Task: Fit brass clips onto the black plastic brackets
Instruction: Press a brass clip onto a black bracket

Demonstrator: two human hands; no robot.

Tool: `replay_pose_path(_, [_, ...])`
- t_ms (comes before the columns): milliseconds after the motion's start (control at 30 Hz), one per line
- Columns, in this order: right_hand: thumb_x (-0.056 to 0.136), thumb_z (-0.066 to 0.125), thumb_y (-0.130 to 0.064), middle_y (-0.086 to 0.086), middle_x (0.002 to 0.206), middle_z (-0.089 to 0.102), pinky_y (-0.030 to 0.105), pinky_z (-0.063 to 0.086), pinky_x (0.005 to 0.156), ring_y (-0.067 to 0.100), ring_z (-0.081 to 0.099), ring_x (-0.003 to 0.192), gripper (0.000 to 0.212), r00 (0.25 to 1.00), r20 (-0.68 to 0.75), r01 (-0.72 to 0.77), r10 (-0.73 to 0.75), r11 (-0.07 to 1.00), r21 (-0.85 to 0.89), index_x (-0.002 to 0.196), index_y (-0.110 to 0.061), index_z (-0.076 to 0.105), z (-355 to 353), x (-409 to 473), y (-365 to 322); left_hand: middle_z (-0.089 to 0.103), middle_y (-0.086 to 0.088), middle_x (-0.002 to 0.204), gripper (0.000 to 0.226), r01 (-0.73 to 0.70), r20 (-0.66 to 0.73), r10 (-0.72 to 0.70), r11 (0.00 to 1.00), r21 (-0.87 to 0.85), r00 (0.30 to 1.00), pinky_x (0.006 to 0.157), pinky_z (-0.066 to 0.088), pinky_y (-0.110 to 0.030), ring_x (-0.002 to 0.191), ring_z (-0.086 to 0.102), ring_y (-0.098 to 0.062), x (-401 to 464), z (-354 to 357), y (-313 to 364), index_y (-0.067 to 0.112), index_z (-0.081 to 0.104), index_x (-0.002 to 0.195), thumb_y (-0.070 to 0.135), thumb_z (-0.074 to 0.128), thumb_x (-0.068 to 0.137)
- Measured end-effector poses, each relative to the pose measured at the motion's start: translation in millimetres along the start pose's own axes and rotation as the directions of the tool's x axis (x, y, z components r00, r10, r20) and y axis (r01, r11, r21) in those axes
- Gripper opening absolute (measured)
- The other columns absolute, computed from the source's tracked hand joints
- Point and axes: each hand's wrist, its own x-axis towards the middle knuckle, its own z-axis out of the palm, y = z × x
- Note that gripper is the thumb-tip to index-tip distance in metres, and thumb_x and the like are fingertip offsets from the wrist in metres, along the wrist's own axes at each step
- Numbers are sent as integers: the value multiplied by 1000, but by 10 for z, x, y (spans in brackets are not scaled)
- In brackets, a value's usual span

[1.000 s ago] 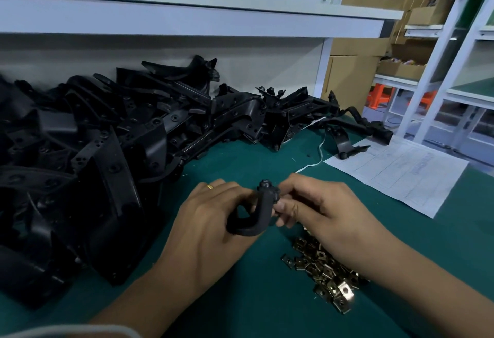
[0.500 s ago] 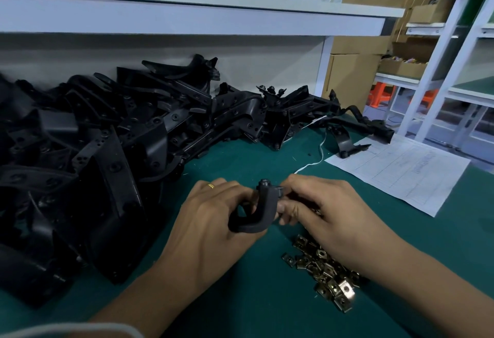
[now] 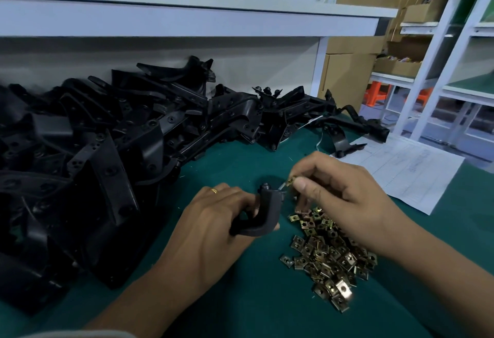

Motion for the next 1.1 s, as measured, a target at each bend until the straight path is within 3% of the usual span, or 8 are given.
replay_pose_path(67, [104,60,-24,0,87,69,27,57,74,24,73,82,9,999,-27,-15,18,995,95,106,-16,65,19,-7,6,60,21,80,21,18,-17,-18,1000,8,1000,82,37,-15,83,52,-1,-6,-4,14,33,67,96,33,86,86])
replay_pose_path(133, [104,60,-20,3,87,68,30,57,75,27,73,81,11,999,-46,-14,22,985,172,107,-11,64,47,-4,2,59,20,80,21,45,-30,-46,998,-31,998,84,36,-14,90,51,-3,-19,-46,65,40,62,100,59,67,93])
replay_pose_path(200, [104,60,-18,6,88,67,34,58,75,29,73,81,12,998,-52,-6,18,972,233,108,-8,65,88,2,-17,57,17,84,49,79,-1,-79,996,-51,997,85,37,-20,93,49,-5,-31,-83,111,41,57,103,83,36,92])
replay_pose_path(267, [104,60,-16,6,89,67,35,59,76,30,73,81,12,999,-41,-2,14,964,266,109,-7,65,136,-2,-37,58,14,86,68,65,-15,-66,996,-67,998,87,38,-30,94,48,-8,-40,-110,139,31,60,105,87,26,90])
replay_pose_path(467, [103,63,-18,7,95,75,38,60,86,29,74,91,9,1000,-24,9,-3,962,273,107,-13,69,235,-19,-81,58,7,80,69,-2,-71,-6,994,-112,997,92,40,-46,85,56,-16,-22,-133,153,23,62,99,80,23,97])
replay_pose_path(633, [100,67,-20,5,103,77,41,59,90,27,73,100,9,998,-66,15,2,964,266,106,-16,73,264,-21,-89,55,8,81,49,-25,-87,14,992,-123,996,94,40,-42,88,55,-12,-18,-110,114,36,49,98,77,22,101])
replay_pose_path(900, [100,67,-19,5,118,75,44,57,98,29,70,114,12,999,-14,48,-46,959,280,110,-13,72,275,-38,-149,65,13,86,64,-18,-66,8,988,-155,998,112,34,-50,91,64,-8,-20,-112,114,26,63,98,77,25,100])
replay_pose_path(1100, [97,71,-19,4,115,75,42,59,94,30,72,108,11,998,-17,58,-56,962,265,105,-11,73,276,-38,-201,68,11,88,76,-5,-36,2,996,-94,999,117,32,-52,91,65,-13,-33,-129,168,19,68,104,83,28,94])
